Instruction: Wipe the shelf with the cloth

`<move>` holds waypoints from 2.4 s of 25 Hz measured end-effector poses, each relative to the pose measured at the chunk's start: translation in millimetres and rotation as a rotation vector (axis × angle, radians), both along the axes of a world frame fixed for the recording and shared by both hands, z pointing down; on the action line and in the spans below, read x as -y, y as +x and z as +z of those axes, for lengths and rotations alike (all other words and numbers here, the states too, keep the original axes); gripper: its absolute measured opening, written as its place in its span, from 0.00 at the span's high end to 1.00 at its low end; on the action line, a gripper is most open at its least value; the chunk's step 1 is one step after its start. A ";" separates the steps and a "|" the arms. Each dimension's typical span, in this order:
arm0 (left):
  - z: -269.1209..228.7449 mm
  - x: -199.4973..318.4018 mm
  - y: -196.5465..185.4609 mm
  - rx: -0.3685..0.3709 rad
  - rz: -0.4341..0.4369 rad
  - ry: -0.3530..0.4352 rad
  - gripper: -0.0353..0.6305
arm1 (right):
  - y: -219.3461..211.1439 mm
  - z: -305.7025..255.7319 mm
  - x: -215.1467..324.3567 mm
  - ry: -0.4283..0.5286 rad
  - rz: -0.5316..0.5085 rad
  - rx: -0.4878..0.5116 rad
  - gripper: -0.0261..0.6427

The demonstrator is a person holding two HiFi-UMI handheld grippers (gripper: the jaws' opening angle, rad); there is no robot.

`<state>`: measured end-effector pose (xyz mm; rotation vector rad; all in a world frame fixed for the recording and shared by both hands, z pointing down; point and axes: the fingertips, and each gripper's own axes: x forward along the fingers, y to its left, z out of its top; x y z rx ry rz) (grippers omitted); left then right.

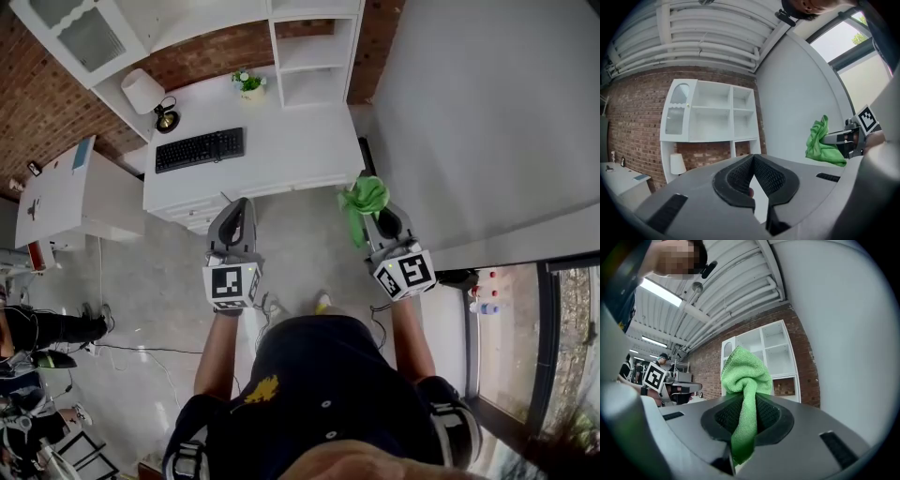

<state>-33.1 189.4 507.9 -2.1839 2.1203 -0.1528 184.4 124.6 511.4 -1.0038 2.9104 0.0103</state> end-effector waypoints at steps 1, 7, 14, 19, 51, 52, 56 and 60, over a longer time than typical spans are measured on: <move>-0.4 2.6 4.3 0.001 -0.006 0.000 0.92 | 6.4 1.2 3.1 -0.004 -0.004 0.002 0.89; 7.3 12.7 31.9 -0.008 -0.032 -0.017 0.92 | 41.7 15.2 21.0 -0.011 0.007 -0.030 0.89; 11.4 10.8 39.5 -0.012 -0.072 -0.032 0.92 | 49.9 16.0 31.9 -0.011 -0.008 -0.016 0.89; 13.5 16.7 32.3 -0.011 -0.090 -0.046 0.92 | 45.2 27.0 34.6 -0.036 -0.022 -0.029 0.89; 9.0 190.7 -107.0 -0.059 -0.005 -0.018 0.92 | -49.4 17.3 169.4 -0.055 0.155 -0.096 0.89; 3.8 195.6 -115.8 -0.067 -0.008 -0.006 0.92 | -52.4 12.5 172.8 -0.047 0.168 -0.099 0.89; -12.7 213.1 -144.8 -0.070 -0.006 0.029 0.92 | -72.3 -3.2 183.3 -0.012 0.185 -0.124 0.89; -10.2 225.4 -168.7 -0.080 -0.026 0.028 0.92 | -90.5 0.8 189.0 -0.011 0.175 -0.152 0.89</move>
